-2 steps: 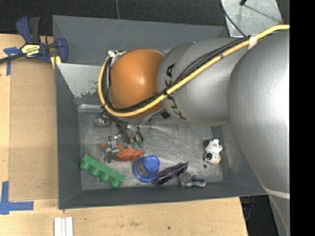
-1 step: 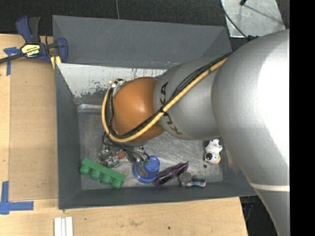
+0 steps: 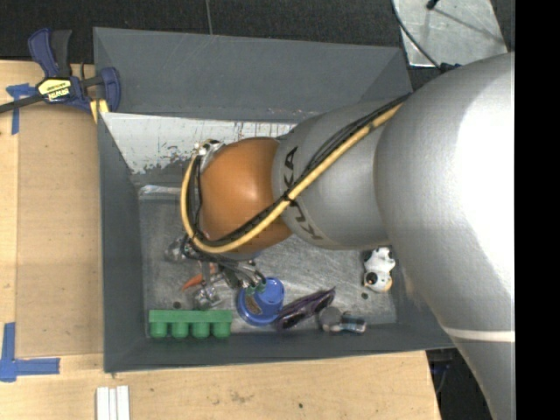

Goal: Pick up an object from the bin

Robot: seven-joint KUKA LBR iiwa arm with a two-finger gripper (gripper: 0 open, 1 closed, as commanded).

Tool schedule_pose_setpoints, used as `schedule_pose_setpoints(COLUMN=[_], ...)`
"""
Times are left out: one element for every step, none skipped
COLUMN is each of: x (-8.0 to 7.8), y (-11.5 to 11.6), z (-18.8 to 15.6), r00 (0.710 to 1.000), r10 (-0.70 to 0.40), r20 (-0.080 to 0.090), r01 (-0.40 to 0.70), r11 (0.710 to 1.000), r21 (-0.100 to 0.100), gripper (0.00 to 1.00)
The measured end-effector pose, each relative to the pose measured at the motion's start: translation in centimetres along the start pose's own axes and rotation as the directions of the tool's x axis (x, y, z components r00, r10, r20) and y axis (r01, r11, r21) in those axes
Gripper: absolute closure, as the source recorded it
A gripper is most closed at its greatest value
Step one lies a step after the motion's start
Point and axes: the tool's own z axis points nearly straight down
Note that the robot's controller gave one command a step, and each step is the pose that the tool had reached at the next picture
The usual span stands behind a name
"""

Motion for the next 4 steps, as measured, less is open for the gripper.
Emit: schedule_pose_setpoints(x=[0.1,0.0,0.0,-3.7], y=[0.1,0.0,0.0,-2.8], z=[0.0,0.0,0.0,0.3], r00=[1.000,1.000,1.000,0.784], r10=[-0.001,0.001,0.002,-0.621], r20=[-0.003,0.001,0.001,0.001], r01=[0.001,-0.001,-0.002,0.620], r11=[1.000,1.000,1.000,0.784], r21=[-0.002,0.000,0.000,-0.010], gripper=[1.00,0.00,0.00,1.00])
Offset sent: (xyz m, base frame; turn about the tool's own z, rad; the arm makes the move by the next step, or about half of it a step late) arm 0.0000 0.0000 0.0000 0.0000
